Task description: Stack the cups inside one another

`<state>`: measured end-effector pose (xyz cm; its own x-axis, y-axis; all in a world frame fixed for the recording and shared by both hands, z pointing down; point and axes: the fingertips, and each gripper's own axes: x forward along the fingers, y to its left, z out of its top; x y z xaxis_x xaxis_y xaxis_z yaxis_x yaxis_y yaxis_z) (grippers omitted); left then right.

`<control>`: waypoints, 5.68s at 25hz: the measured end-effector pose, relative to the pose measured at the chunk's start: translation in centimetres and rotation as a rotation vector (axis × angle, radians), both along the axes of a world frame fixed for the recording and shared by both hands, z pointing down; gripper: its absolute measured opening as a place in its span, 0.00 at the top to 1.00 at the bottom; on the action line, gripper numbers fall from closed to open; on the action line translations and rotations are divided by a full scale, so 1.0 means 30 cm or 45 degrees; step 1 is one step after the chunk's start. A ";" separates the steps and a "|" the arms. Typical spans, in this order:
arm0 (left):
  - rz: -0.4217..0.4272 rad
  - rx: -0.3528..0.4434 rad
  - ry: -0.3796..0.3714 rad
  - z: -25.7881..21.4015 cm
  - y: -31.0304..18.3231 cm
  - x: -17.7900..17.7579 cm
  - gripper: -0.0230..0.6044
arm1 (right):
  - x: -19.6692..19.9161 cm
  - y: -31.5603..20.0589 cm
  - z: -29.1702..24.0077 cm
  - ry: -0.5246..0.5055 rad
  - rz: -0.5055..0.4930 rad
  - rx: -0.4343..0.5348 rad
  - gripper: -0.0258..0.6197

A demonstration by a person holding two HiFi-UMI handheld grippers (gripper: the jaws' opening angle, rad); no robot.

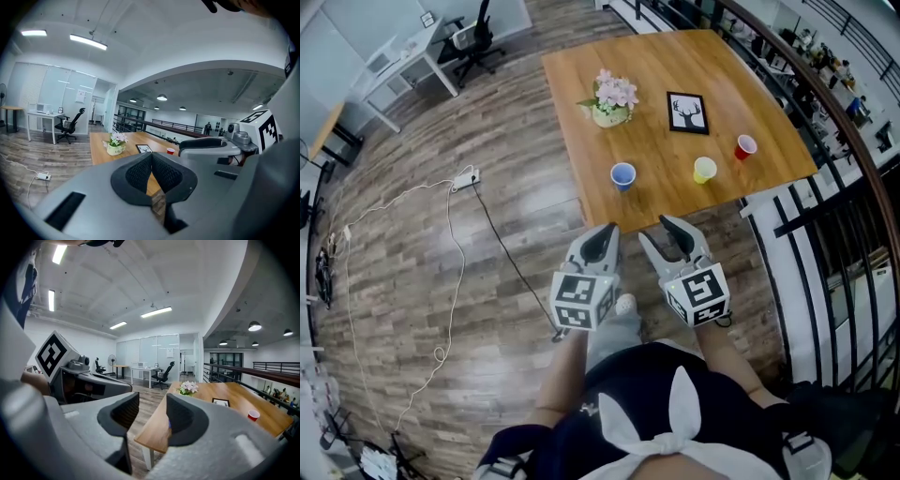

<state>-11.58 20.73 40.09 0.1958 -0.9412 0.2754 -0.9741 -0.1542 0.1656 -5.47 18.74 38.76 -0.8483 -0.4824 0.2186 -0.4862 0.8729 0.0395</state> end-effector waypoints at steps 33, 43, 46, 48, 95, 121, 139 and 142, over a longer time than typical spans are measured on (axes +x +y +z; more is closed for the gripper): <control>-0.107 -0.189 0.091 0.227 -0.459 -0.349 0.93 | -0.359 -0.547 0.308 0.343 -0.209 -0.122 0.48; -0.174 -0.247 0.112 0.301 -0.518 -0.362 0.93 | -0.410 -0.593 0.427 0.455 -0.390 -0.189 0.48; -0.194 -0.274 0.120 0.318 -0.523 -0.366 0.93 | -0.417 -0.613 0.463 0.475 -0.404 -0.217 0.47; -0.216 -0.286 0.124 0.335 -0.527 -0.374 0.93 | -0.421 -0.630 0.492 0.491 -0.409 -0.232 0.47; -0.207 -0.449 0.153 0.523 -0.556 -0.385 0.93 | -0.473 -0.730 0.741 0.709 -0.433 -0.295 0.47; -0.088 -0.277 0.031 0.308 -0.584 -0.324 0.93 | -0.375 -0.701 0.313 0.448 -0.295 -0.123 0.47; 0.085 -0.253 0.008 0.280 -0.632 -0.165 0.93 | -0.177 -0.748 0.270 0.424 -0.109 -0.121 0.47; 0.120 -0.240 0.001 0.274 -0.654 -0.132 0.94 | -0.122 -0.777 0.267 0.427 -0.056 -0.126 0.47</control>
<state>-15.54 1.13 48.32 0.2807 -0.8504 0.4450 -0.9567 -0.2105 0.2010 -9.14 -4.57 46.78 -0.7408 -0.4094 0.5326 -0.4223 0.9004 0.1047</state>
